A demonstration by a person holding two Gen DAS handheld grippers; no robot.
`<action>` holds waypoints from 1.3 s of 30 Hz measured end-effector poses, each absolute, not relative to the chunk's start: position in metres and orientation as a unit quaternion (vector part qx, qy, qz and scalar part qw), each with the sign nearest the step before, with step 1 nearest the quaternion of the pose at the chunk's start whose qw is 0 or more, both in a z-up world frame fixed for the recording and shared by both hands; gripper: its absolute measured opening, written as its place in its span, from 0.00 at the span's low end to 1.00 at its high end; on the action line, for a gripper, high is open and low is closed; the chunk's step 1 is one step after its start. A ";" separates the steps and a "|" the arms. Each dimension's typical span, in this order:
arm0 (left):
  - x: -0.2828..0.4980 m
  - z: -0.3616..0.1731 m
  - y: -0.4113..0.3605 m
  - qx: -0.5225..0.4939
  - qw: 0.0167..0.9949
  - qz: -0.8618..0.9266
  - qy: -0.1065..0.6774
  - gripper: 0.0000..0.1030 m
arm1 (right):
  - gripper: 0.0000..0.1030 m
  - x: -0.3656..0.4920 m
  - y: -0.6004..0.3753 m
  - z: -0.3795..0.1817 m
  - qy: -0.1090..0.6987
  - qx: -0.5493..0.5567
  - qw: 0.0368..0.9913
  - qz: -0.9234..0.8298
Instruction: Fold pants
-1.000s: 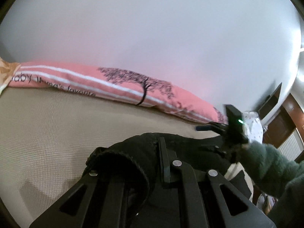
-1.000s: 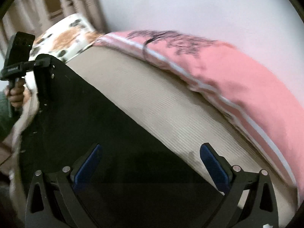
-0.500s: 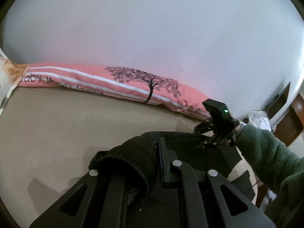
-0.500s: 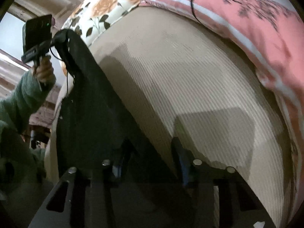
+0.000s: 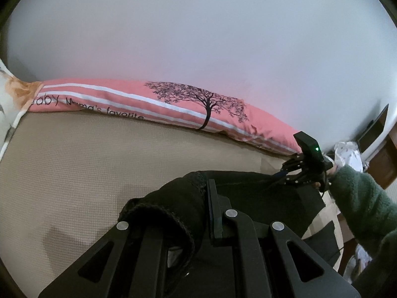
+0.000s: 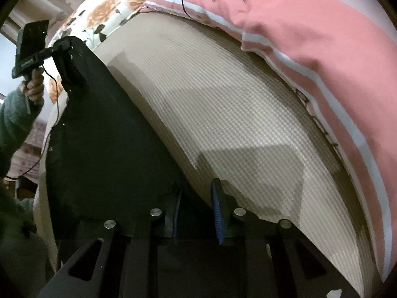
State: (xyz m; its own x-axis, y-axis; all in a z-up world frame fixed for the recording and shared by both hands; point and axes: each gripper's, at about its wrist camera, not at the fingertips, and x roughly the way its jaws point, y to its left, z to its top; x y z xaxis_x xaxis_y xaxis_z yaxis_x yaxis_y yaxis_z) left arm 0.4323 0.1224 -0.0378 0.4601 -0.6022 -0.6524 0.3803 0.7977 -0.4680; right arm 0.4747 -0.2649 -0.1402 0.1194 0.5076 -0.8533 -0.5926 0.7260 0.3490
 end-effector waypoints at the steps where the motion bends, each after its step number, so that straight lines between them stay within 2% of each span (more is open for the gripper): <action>1: 0.432 -0.037 0.123 -0.128 0.844 -0.290 0.432 0.09 | 0.19 0.473 -0.265 -0.140 0.554 -0.041 0.747 0.366; 11: 0.433 -0.035 0.113 -0.095 0.855 -0.270 0.432 0.09 | 0.11 0.448 -0.256 -0.132 0.533 -0.070 0.797 0.274; 20: 0.413 -0.022 0.111 -0.033 0.861 -0.276 0.427 0.09 | 0.07 0.387 -0.241 -0.092 0.473 -0.060 0.869 0.131; 30: 0.344 -0.002 0.120 0.014 0.848 -0.317 0.425 0.10 | 0.06 0.294 -0.221 -0.042 0.423 -0.053 0.901 0.082; 39: 0.266 -0.019 0.135 0.048 0.817 -0.346 0.458 0.14 | 0.05 0.193 -0.190 -0.069 0.447 -0.029 0.890 0.084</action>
